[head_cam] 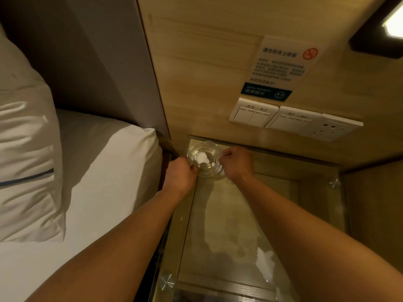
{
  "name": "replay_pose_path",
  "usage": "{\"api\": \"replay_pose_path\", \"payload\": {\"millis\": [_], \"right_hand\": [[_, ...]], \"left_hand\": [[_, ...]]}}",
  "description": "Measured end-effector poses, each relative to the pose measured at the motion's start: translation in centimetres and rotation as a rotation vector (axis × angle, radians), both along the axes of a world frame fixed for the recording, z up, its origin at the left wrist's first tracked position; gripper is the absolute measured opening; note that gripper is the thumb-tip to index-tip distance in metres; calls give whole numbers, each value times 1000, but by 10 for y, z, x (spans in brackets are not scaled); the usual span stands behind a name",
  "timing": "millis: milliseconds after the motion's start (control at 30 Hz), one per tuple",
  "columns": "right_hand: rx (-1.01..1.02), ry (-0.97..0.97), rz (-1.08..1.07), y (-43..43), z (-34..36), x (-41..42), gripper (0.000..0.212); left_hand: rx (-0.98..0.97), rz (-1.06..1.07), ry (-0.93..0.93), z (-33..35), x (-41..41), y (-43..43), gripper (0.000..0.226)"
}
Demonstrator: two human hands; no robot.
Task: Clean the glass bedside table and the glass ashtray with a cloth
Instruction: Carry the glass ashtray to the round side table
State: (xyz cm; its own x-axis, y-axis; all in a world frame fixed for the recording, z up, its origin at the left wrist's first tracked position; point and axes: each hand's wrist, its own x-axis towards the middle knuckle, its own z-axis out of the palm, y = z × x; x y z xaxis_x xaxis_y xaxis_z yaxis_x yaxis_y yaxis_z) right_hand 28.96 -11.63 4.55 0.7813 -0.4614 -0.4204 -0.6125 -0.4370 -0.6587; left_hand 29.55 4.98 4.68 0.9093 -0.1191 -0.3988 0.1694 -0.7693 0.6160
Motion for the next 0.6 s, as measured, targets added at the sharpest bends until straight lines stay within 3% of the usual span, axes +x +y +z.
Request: {"api": "replay_pose_path", "payload": {"millis": [267, 500, 600], "right_hand": [[-55, -111, 27, 0, 39, -24, 9], [-78, -149, 1, -22, 129, -98, 15], [-86, -148, -56, -40, 170, -146, 8]], "left_hand": [[15, -41, -90, 35, -10, 1, 27], [-6, -131, -112, 133, -66, -18, 21], [-36, -178, -120, 185, -106, -40, 38]]}}
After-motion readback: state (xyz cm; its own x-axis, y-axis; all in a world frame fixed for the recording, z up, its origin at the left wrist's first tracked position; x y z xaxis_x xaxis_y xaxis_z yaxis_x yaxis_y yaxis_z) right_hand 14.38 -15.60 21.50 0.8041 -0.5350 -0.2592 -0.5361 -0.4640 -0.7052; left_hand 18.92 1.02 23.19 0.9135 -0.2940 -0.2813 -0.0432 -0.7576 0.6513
